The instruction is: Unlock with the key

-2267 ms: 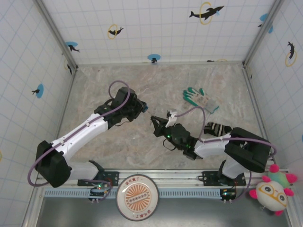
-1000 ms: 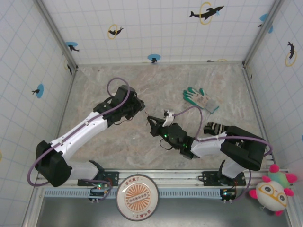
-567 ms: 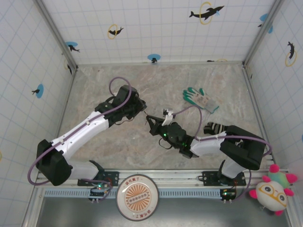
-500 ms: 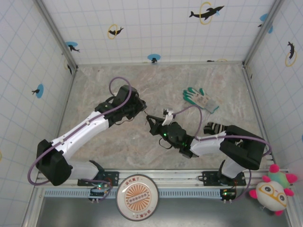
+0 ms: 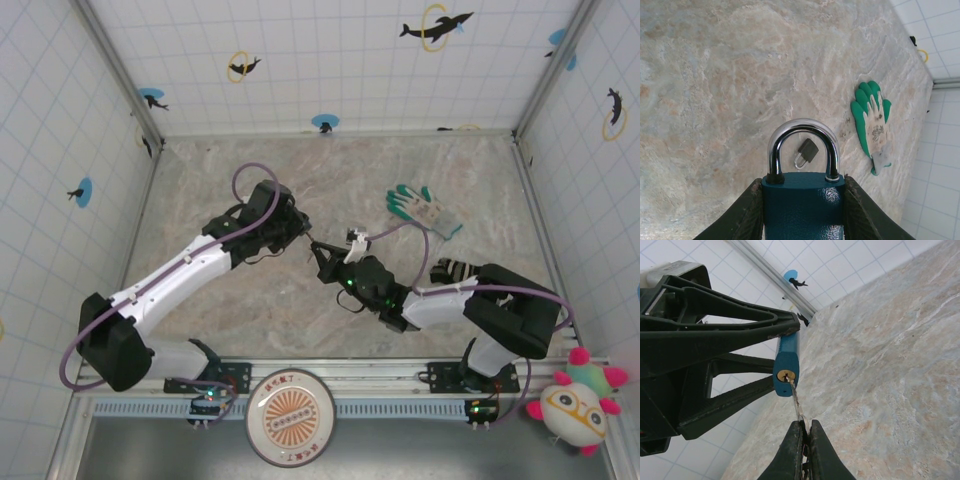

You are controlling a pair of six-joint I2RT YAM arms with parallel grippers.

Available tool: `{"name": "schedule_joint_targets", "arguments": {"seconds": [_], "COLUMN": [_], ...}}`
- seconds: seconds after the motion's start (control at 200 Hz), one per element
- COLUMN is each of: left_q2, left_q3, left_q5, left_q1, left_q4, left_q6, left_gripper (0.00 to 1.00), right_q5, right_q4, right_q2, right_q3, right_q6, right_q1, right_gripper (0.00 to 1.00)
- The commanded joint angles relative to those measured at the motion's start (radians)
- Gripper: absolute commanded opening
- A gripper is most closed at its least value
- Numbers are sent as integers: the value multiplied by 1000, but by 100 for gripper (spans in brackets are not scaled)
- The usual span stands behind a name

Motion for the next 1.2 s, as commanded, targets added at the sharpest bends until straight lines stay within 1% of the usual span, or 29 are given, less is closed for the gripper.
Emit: {"name": "schedule_joint_targets", "arguments": {"seconds": [0.0, 0.39, 0.846, 1.101, 1.196], "left_q2": [6, 5, 16, 10, 10], "left_q3": [18, 19, 11, 6, 6], "left_q5": [11, 18, 25, 11, 9], "left_q1": [-7, -12, -30, -39, -42], "left_q4": [14, 17, 30, 31, 28], "left_q6": [11, 6, 4, -7, -12], "left_gripper": [17, 17, 16, 16, 16], "right_q5": [4, 13, -16, 12, 38], "right_q4": [42, 52, 67, 33, 8], "right_q2": [9, 12, 16, 9, 4], "right_q3": [36, 26, 45, 63, 75], "right_q6": [6, 36, 62, 114, 108], "right_q1": [-5, -23, -34, -35, -28], "right_gripper": [0, 0, 0, 0, 0]}}
